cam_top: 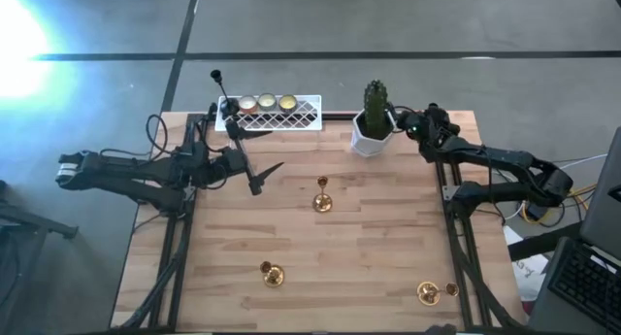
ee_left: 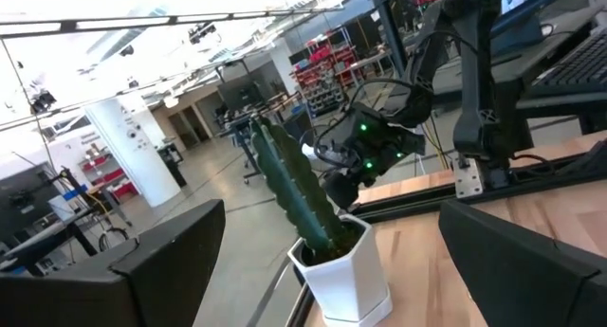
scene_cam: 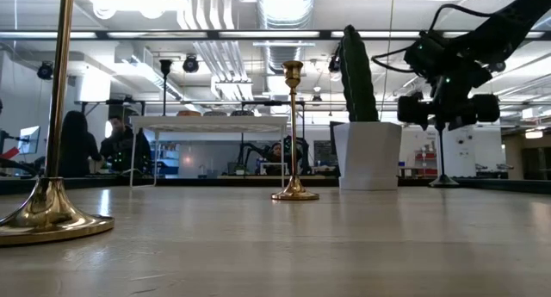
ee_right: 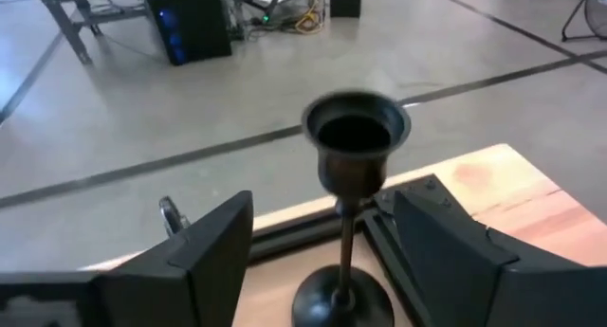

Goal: Pick & Place candle stick holders
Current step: Put the black candle holder on the shelf

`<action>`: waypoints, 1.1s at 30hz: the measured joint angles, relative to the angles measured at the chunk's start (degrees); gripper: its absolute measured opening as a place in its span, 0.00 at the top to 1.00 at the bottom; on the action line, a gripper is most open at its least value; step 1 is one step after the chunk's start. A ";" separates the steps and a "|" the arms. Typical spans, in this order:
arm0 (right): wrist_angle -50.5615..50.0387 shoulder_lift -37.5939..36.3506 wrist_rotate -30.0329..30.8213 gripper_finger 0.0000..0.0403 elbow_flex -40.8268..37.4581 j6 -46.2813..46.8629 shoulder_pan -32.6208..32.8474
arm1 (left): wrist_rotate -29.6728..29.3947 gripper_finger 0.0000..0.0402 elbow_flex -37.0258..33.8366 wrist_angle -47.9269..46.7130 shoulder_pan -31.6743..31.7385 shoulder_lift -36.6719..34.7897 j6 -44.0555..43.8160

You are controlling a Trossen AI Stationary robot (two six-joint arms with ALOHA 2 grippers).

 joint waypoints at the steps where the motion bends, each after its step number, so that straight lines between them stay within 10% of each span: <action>1: 0.43 0.18 0.05 0.37 0.01 -0.29 -0.40 | 0.00 0.02 0.00 0.00 0.00 0.00 -0.01; 20: 5.58 13.77 6.45 0.51 0.34 2.48 -1.31 | -0.02 0.02 0.00 0.14 0.00 0.00 -0.33; 33: 4.27 13.66 6.67 0.96 0.25 2.37 -1.33 | -0.47 0.02 0.00 0.10 0.00 0.00 -0.61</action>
